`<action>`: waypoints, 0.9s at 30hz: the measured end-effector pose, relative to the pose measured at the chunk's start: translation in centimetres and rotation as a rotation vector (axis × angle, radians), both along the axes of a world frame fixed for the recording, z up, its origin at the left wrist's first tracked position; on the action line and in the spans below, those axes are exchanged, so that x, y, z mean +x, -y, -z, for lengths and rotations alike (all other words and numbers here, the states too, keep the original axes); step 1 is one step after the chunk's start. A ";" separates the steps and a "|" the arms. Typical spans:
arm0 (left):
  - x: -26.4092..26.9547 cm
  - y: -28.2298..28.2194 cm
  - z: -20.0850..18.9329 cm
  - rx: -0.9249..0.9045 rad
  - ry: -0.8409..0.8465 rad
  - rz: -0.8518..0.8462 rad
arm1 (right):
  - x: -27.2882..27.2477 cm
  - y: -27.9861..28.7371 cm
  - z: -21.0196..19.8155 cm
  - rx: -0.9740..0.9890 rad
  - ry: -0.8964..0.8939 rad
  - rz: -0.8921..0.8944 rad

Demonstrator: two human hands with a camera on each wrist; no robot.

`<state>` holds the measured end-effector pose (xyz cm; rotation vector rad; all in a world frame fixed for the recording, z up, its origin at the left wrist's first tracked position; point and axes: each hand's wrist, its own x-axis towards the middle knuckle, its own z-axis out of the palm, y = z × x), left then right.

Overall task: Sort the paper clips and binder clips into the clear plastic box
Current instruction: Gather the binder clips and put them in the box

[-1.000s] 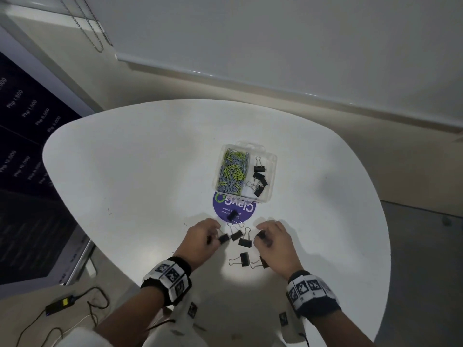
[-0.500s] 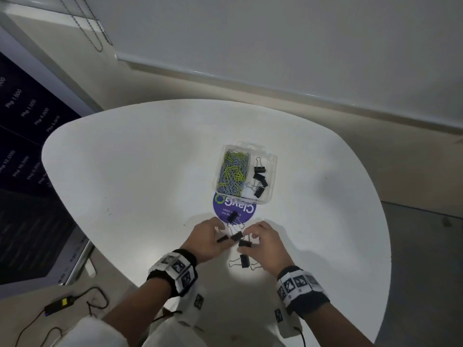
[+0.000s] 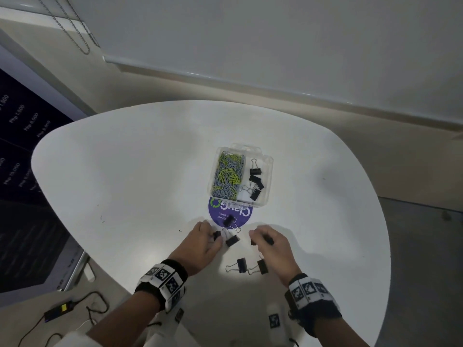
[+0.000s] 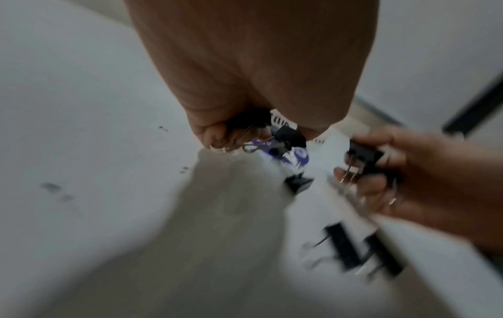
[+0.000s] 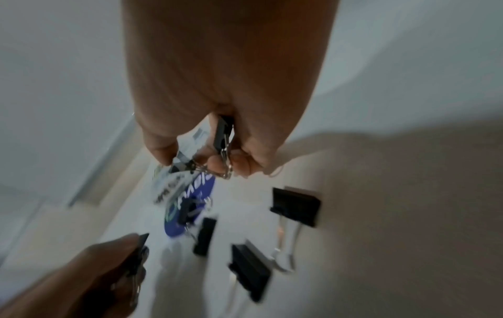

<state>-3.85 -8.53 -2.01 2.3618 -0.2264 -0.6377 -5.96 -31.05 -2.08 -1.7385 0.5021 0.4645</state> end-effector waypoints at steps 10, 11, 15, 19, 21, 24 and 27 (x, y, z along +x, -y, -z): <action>9.3 11.4 -3.7 -0.071 0.131 -0.137 | 8.8 2.3 -3.7 0.065 0.121 0.347; 9.8 12.0 -3.4 -0.016 0.165 -0.100 | 10.1 2.4 -3.7 0.028 0.132 0.358; 10.6 13.3 -2.4 0.200 0.197 -0.033 | 14.4 1.9 -3.4 -0.129 0.150 0.315; 10.4 12.9 -2.0 0.235 0.218 -0.016 | 16.6 0.6 -3.1 -0.221 0.140 0.222; 10.1 12.6 -2.1 0.131 0.221 -0.024 | 16.9 0.0 -2.6 -0.258 0.132 0.180; 9.0 11.6 -2.6 -0.029 0.304 -0.037 | 16.6 -0.4 -2.2 -0.278 0.136 0.148; 6.6 9.3 -3.2 -0.063 0.359 -0.007 | 15.7 -0.5 -2.2 -0.283 0.170 0.072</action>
